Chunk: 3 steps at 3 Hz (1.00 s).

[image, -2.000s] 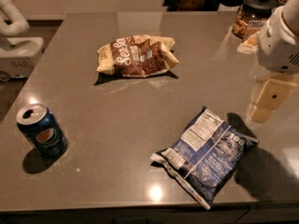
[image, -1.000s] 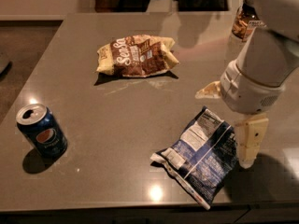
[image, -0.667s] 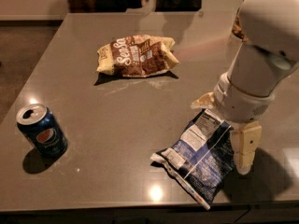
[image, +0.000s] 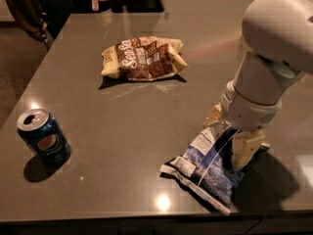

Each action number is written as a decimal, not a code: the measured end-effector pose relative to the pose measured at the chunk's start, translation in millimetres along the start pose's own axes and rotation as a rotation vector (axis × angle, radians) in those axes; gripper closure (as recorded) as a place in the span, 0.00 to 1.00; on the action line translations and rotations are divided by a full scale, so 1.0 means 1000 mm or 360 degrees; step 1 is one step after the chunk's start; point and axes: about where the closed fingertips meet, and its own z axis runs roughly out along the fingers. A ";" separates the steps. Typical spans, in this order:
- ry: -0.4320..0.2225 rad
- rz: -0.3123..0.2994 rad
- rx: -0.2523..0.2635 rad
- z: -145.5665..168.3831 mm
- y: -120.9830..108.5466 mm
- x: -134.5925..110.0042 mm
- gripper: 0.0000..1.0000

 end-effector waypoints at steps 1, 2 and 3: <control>0.0034 0.0053 0.0059 -0.022 -0.013 0.006 0.64; 0.0069 0.0134 0.0147 -0.052 -0.036 0.017 0.87; 0.0040 0.0276 0.0300 -0.086 -0.075 0.031 1.00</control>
Offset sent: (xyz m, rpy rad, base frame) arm 0.0856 -0.0201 0.1065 -0.0112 -0.1822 -0.1899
